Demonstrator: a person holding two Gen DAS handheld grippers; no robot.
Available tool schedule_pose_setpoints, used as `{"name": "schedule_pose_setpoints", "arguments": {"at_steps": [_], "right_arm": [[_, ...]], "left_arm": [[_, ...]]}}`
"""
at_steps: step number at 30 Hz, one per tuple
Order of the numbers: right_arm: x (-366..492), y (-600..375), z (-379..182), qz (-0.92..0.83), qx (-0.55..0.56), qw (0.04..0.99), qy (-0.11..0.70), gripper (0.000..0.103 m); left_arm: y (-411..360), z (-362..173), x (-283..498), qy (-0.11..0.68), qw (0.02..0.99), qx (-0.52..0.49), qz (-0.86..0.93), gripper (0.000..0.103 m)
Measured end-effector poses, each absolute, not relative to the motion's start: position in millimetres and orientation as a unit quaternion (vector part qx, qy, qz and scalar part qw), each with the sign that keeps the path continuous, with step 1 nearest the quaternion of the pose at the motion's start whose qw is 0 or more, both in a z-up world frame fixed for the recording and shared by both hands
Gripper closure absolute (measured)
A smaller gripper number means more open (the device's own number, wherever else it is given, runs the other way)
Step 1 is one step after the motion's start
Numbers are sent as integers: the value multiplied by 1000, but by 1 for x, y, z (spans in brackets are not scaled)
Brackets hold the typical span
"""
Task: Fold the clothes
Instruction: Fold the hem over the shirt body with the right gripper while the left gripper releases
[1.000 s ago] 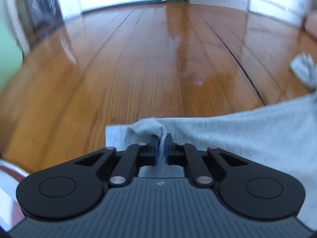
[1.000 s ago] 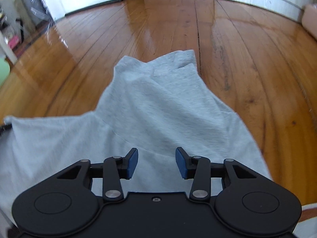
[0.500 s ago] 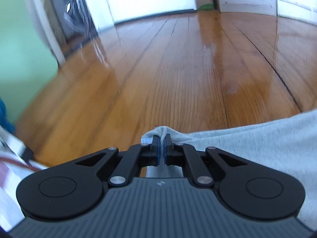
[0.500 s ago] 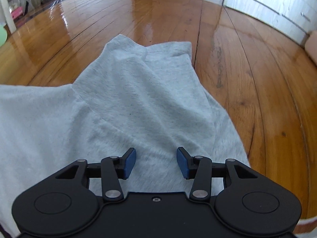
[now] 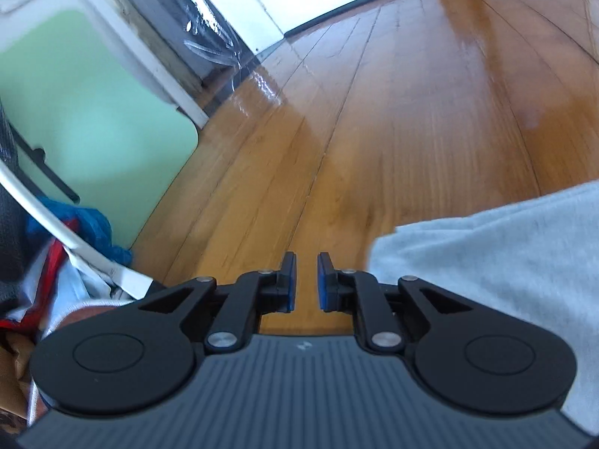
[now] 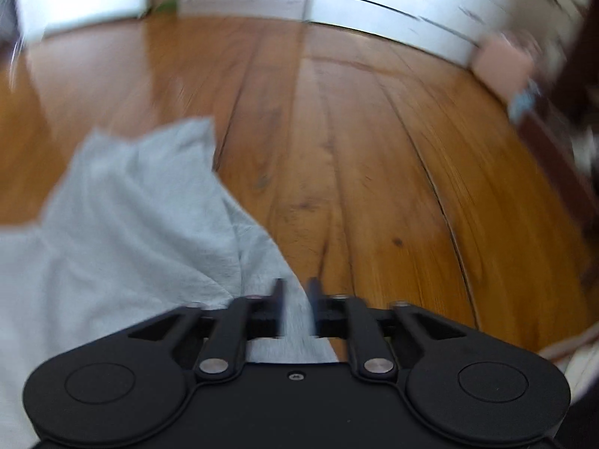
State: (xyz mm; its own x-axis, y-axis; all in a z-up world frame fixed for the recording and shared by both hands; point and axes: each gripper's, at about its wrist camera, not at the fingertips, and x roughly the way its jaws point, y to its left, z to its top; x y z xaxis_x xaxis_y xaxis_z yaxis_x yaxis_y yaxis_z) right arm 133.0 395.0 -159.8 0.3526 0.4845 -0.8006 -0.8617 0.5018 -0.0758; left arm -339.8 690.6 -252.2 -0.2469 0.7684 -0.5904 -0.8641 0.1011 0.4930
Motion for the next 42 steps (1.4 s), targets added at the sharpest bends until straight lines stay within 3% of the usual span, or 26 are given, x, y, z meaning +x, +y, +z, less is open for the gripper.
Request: {"name": "schedule_pose_setpoints", "arguments": {"at_steps": [1,5,9,15,19,21,22,23,24,28,32,37,42], "right_arm": [[136,383,-152,432,-228,784,384,55],[132,337,-145,439,-177,771,426,49],[120,292,-160,415,-134,766,473,48],[117,236,-192,399,-28,745,533,48],[122,223,-206,406,32,739,537,44],[112,232,-205,434,0,748,502,45],[103,239,-203,453,-29,754,475,54],[95,245,-200,471,-58,759,447,84],[87,252,-197,488,-86,762,418,93],[51,257,-152,510,-134,798,290,99],[30,260,-126,471,-223,839,157,100],[72,284,-167,426,-237,843,230,100],[67,285,-152,429,-240,844,215,101]], "left_arm": [[690,-243,-349,399,623,-96,666,89],[677,-213,-370,305,678,-261,616,68],[644,-208,-357,303,697,-346,550,66],[593,-199,-314,327,731,-388,457,61],[571,-200,-292,347,738,-399,419,60],[559,-203,-286,350,737,-417,400,60],[553,-205,-282,354,736,-421,394,60],[548,-207,-278,359,735,-424,389,60],[545,-208,-276,368,735,-419,386,59],[534,-222,-258,440,727,-345,399,57],[534,-220,-270,438,728,-351,394,57],[537,-221,-274,436,733,-355,383,57],[535,-223,-270,449,736,-337,379,57]]}}
